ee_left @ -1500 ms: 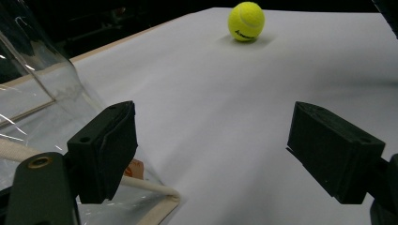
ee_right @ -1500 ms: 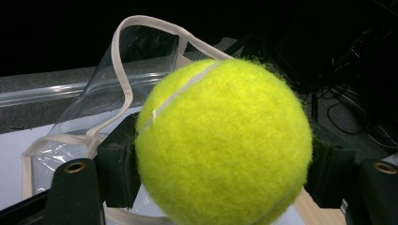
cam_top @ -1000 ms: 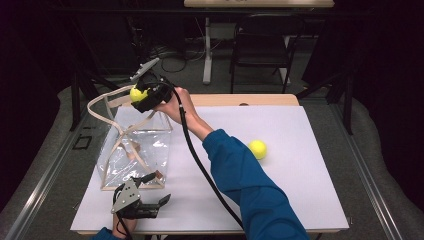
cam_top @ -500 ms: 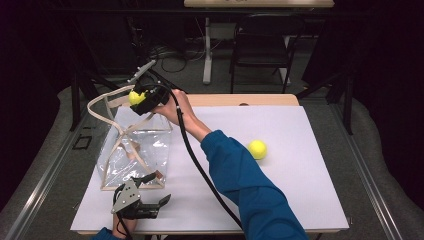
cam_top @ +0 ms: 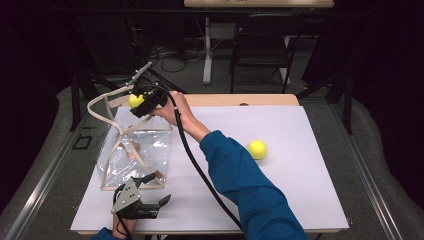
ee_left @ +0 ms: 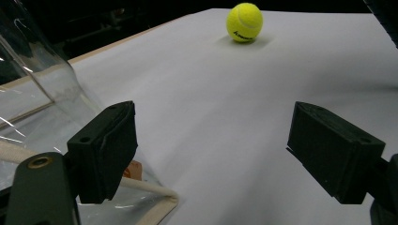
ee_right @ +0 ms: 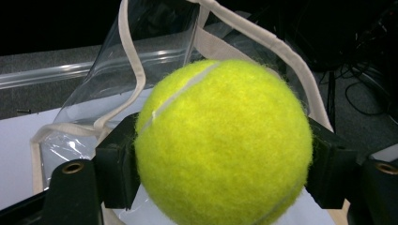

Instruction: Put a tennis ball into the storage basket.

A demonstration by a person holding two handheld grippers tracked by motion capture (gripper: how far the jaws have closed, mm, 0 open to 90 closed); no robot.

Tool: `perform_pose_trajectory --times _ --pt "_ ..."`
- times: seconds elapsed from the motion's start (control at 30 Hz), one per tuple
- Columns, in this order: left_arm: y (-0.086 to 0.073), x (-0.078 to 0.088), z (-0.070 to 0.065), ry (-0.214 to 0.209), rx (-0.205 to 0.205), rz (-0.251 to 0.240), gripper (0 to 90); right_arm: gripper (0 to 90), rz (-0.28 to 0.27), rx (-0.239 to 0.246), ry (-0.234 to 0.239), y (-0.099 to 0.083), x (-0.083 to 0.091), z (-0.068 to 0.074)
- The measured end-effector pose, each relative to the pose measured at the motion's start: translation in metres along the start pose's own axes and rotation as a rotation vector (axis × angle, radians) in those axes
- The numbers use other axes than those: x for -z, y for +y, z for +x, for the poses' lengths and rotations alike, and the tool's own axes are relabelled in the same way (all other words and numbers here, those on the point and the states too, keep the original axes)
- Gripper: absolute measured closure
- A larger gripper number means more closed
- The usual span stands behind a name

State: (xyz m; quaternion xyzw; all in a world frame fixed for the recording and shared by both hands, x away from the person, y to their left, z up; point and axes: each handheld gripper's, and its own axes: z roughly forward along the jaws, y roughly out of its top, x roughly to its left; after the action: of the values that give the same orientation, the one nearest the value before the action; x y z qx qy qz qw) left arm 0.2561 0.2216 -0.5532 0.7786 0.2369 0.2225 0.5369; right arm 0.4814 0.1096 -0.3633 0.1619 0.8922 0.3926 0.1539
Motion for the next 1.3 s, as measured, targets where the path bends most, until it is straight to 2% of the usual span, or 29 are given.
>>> perform_pose_trajectory --times 0.1,0.17,0.23,0.37,0.47,0.7,1.0,1.3 --pt "0.0 0.0 0.0 0.0 0.001 -0.002 16.0 21.4 0.03 0.003 -0.006 0.0 -0.003 0.0" --pt "0.0 0.0 0.0 0.0 0.001 -0.002 16.0 14.9 0.014 -0.007 -0.001 0.001 0.0 -0.001" --pt "0.0 0.0 0.0 -0.002 -0.002 0.0 16.0 13.2 0.006 -0.014 -0.01 0.001 0.003 -0.002" --pt "0.0 0.0 0.0 -0.002 -0.002 0.0 16.0 6.1 -0.001 -0.037 0.013 -0.001 0.01 -0.006" --pt "0.0 0.0 0.0 0.0 -0.001 0.0 16.0 2.6 -0.029 -0.052 0.028 -0.004 0.019 -0.01" --pt "0.0 0.0 -0.001 -0.001 -0.006 0.005 16.0 0.0 -0.057 -0.055 0.038 -0.011 0.037 -0.012" --pt "0.0 -0.001 -0.001 0.001 -0.007 0.005 16.0 0.0 -0.057 -0.057 0.051 -0.026 0.056 -0.011" --pt "0.001 -0.001 -0.001 0.001 -0.011 0.007 16.0 0.0 -0.048 -0.033 0.063 -0.045 0.069 -0.004"
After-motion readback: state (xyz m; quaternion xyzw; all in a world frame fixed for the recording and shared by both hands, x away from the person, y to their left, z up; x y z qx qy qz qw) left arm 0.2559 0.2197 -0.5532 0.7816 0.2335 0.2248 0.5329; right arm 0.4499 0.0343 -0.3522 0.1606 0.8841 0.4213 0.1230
